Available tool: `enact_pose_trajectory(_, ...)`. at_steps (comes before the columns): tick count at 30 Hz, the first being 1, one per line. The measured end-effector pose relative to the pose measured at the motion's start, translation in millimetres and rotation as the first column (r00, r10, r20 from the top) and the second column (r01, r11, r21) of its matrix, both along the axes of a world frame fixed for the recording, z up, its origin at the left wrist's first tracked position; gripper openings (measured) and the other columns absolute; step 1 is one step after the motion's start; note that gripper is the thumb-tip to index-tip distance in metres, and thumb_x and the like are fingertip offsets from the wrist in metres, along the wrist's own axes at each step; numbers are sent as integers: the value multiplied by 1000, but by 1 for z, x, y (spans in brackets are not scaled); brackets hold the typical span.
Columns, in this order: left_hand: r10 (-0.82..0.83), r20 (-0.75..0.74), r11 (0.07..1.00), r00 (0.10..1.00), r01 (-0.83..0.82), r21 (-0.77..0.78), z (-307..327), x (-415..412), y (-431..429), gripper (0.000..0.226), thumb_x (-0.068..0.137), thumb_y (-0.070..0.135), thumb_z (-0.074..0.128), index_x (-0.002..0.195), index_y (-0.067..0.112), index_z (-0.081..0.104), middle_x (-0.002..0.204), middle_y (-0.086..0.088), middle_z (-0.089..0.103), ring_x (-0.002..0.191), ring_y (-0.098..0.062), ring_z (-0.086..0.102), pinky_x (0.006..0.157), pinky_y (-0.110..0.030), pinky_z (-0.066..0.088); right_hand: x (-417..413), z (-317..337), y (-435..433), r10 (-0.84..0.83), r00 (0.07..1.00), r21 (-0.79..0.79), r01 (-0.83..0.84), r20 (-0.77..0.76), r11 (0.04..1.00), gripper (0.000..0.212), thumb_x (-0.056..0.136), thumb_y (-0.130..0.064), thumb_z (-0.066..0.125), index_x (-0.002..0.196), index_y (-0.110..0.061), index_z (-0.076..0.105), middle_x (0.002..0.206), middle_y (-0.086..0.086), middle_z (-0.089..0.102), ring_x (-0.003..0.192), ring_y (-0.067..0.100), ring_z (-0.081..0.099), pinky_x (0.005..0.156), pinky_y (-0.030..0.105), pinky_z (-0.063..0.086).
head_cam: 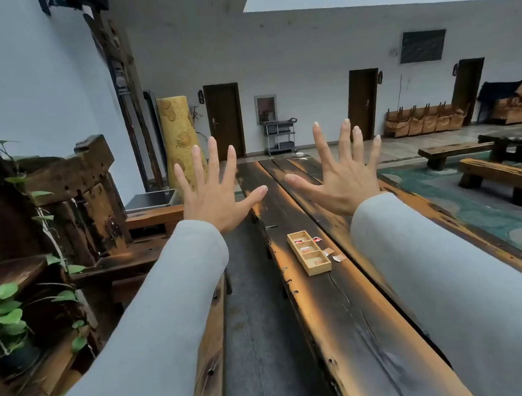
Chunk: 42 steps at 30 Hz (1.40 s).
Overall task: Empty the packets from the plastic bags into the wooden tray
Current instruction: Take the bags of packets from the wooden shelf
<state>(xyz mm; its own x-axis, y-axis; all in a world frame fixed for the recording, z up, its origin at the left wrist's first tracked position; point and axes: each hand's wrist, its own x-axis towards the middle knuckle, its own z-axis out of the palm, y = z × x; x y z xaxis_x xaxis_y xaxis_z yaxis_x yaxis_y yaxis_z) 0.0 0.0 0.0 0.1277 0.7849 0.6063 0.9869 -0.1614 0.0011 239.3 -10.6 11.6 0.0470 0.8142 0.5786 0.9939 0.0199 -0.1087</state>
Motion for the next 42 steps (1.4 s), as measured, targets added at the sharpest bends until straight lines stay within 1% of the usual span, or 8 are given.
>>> enact_pose_trajectory(5, 36, -6, 999, 999, -36, -7, -2, 23, 45, 98, 77, 90, 8, 154, 32, -14, 163, -3, -26, 149, -32, -25, 115, -67, -9, 22, -1, 53, 32, 999, 40, -33, 24, 999, 106, 74, -98, 11, 157, -41, -21, 170, 19, -17, 156, 42, -15, 120, 68, -12)
enact_pose_trajectory(9, 50, -1, 999, 999, -50, 1, -2, 36, 77, 97, 77, 90, 9, 154, 33, -14, 163, -2, -27, 149, -32, -25, 115, -67, -8, 35, -8, 96, 48, 998, 36, -50, 45, 998, 107, 71, -99, 5, 157, -41, -21, 170, 18, -16, 157, 42, -13, 120, 69, -11)
enact_pose_trajectory(12, 77, 9, 997, 997, -77, 0, -4, 41, 96, 98, 76, 90, 8, 153, 34, -15, 162, -3, -28, 149, -32, -25, 115, -67, -8, 38, -13, 122, 69, 996, 28, -71, 53, 997, 105, 73, -98, 5, 157, -42, -22, 171, 17, -16, 157, 42, -13, 120, 68, -13)
enact_pose_trajectory(21, 152, -10, 988, 988, -153, -36, -12, 18, 137, 97, 78, 89, 9, 153, 33, -16, 162, -2, -28, 148, -30, -27, 115, -66, -11, 13, -18, 183, 169, 985, -20, -169, 46, 985, 105, 74, -98, 7, 158, -40, -19, 170, 16, -18, 156, 41, -15, 119, 68, -13)
enact_pose_trajectory(26, 210, -9, 977, 978, -210, -27, -15, -14, 156, 96, 78, 89, 9, 153, 34, -16, 163, -3, -27, 149, -31, -25, 116, -66, -10, -20, -20, 210, 218, 974, -36, -216, 57, 976, 105, 74, -97, 5, 158, -40, -20, 170, 17, -17, 157, 42, -14, 121, 69, -9)
enact_pose_trajectory(30, 250, -10, 968, 968, -250, -12, -18, -46, 169, 96, 78, 89, 8, 153, 35, -15, 163, -4, -27, 149, -31, -26, 116, -66, -8, -56, -21, 230, 250, 966, -26, -249, 65, 968, 104, 74, -97, 6, 158, -41, -21, 170, 16, -18, 157, 42, -14, 121, 68, -11)
enact_pose_trajectory(36, 303, -22, 953, 953, -303, -4, -21, -116, 182, 95, 77, 89, 8, 154, 36, -11, 163, -4, -25, 150, -32, -23, 116, -67, -7, -135, -18, 256, 326, 943, -37, -324, 71, 945, 103, 77, -96, 12, 158, -40, -21, 170, 17, -19, 157, 42, -14, 120, 67, -13)
enact_pose_trajectory(42, 399, -39, 917, 916, -399, 8, -16, -202, 187, 96, 76, 89, 6, 153, 36, -13, 163, -4, -24, 150, -33, -22, 116, -67, -6, -230, -9, 281, 406, 910, -6, -407, 83, 913, 103, 75, -96, 8, 158, -40, -20, 171, 17, -16, 157, 42, -12, 120, 69, -10)
